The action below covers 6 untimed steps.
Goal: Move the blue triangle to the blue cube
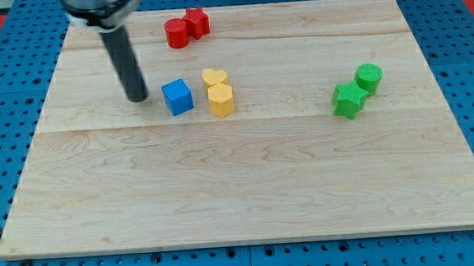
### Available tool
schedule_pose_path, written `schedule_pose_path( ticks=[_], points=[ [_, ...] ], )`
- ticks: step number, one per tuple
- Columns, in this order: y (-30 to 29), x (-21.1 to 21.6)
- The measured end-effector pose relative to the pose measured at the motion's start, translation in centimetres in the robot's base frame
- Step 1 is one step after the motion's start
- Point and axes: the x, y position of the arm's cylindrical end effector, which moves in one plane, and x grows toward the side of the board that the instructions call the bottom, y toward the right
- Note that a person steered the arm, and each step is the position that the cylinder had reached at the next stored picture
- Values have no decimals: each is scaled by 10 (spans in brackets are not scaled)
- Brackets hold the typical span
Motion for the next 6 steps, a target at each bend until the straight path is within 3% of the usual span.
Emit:
schedule_pose_path(
  ticks=[3, 6],
  points=[
    [9, -24],
    [-141, -77]
  ],
)
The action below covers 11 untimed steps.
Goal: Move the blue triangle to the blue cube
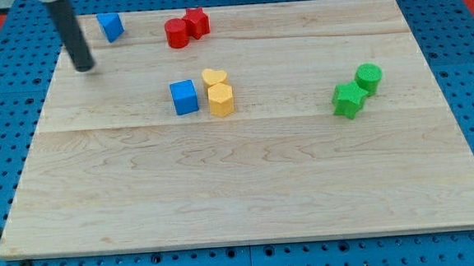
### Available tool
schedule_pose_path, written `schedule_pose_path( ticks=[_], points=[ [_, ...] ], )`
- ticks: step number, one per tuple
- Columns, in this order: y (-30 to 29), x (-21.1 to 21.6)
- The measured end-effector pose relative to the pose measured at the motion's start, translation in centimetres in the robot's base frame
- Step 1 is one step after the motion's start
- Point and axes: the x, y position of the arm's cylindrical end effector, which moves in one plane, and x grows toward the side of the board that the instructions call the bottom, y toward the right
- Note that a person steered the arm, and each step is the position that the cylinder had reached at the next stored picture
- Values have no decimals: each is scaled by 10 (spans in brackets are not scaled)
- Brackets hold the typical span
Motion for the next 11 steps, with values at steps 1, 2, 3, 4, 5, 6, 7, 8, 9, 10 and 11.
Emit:
schedule_pose_path(
  ticks=[1, 2, 3, 4, 5, 6, 7, 8, 9, 10, 11],
  points=[
    [-35, -19],
    [-35, -74],
    [-13, -111],
    [43, -117],
    [85, -60],
    [89, -33],
    [43, -55],
    [53, -68],
    [117, 10],
    [188, 56],
    [122, 51]
  ],
)
